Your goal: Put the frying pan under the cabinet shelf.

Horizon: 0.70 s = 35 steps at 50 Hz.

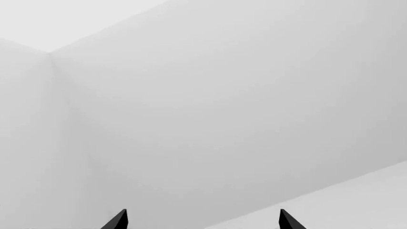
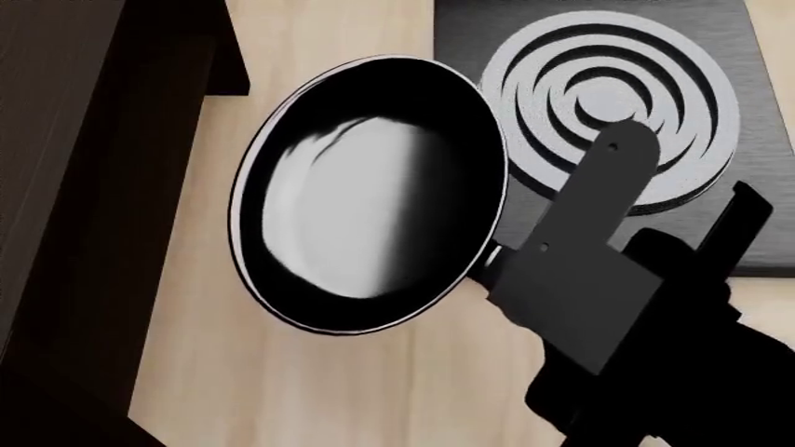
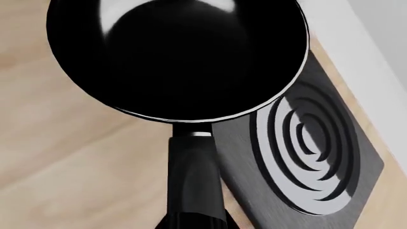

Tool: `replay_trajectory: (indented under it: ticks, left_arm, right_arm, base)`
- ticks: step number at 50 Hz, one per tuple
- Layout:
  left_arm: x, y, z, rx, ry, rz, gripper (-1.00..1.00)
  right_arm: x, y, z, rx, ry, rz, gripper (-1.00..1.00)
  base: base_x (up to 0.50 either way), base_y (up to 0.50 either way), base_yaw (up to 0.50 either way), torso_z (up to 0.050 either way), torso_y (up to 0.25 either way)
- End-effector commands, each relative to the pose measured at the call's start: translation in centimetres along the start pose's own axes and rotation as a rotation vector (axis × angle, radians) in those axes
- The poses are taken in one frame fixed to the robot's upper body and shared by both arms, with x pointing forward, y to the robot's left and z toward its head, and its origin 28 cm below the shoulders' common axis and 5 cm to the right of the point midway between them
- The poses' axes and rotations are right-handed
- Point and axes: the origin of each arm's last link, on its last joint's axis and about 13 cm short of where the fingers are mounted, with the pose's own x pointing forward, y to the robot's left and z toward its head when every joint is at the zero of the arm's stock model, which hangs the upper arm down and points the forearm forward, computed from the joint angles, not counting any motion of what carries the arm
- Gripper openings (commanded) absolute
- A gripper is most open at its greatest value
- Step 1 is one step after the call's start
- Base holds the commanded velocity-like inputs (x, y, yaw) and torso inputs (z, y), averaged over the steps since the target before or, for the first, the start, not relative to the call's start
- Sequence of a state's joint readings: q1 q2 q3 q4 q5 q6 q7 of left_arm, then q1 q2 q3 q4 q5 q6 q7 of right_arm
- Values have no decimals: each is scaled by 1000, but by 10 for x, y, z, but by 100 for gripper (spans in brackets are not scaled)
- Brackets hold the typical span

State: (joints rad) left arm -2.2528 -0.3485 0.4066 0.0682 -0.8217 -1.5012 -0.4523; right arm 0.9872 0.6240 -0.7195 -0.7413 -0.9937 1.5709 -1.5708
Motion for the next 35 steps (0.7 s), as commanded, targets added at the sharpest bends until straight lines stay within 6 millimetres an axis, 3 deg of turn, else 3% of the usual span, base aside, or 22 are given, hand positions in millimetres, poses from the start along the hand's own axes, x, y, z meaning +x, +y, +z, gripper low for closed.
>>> replay_trajectory:
  ticks: [1,35]
  left_arm:
    - [-1,2,1,-1,-2,3,100]
    - [-2,4,-8,0,13,8,100]
  right_arm:
    - [0,-1,5,-5,-11,-36,-100]
    - [33,10,17,7,42,62,-100]
  base:
    - [0,0,0,0,0]
    - [0,0,0,1,2]
